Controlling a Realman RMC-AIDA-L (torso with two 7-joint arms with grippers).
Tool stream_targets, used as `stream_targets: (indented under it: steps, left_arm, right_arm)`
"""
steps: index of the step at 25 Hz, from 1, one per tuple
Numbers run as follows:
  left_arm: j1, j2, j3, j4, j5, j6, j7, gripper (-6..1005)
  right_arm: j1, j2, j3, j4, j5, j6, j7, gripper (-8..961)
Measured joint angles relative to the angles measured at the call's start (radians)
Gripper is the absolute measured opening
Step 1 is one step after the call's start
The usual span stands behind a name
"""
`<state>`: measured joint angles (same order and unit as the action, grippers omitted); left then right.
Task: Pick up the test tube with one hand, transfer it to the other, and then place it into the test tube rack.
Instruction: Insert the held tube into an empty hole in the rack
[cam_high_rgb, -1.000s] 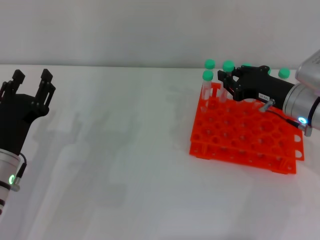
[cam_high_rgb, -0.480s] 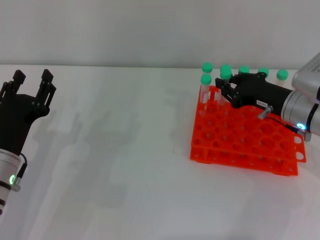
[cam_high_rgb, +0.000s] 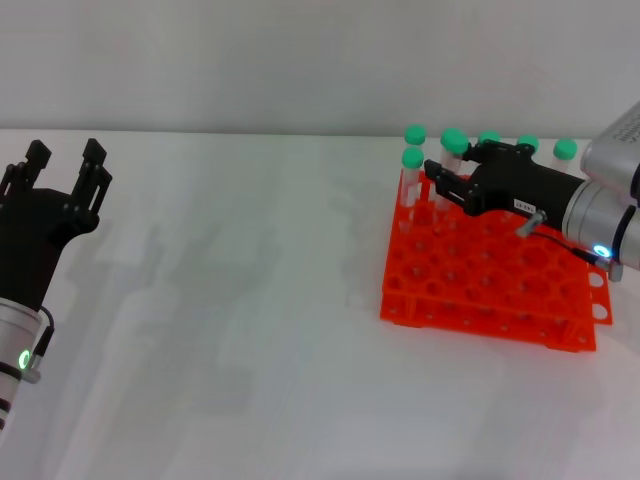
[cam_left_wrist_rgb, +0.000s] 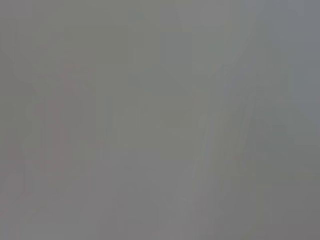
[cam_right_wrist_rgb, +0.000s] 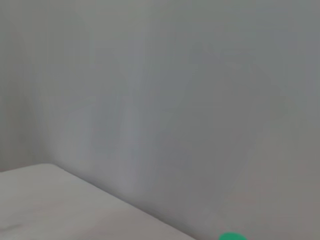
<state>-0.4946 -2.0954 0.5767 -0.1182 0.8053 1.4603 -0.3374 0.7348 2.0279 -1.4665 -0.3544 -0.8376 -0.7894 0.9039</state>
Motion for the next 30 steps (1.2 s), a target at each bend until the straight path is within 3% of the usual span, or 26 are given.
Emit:
stream_targets:
  steps: [2,13,19,30]
  left_arm:
    - [0.001,0.000,0.000,0.000,0.000,0.000,0.000,667]
    - [-0.001,0.000,0.000,0.000,0.000,0.000,0.000,666]
    - [-0.002,0.000,-0.003,0.004,0.000,0.000,0.000,666]
    - [-0.002,0.000,-0.003,0.006,0.000,0.000,0.000,667]
  right_arm:
    - [-0.005,0.000,0.000,-0.005,0.004,-0.005,0.001,265]
    - [-0.015,0.000,-0.024,-0.008,0.023,-0.020,-0.005,693]
    - [-0.017,0.000,-0.088,-0.019,0.023,-0.013,-0.014,708]
    - [-0.031,-0.001,-0.084,-0.029,0.025,0.001,-0.031,705]
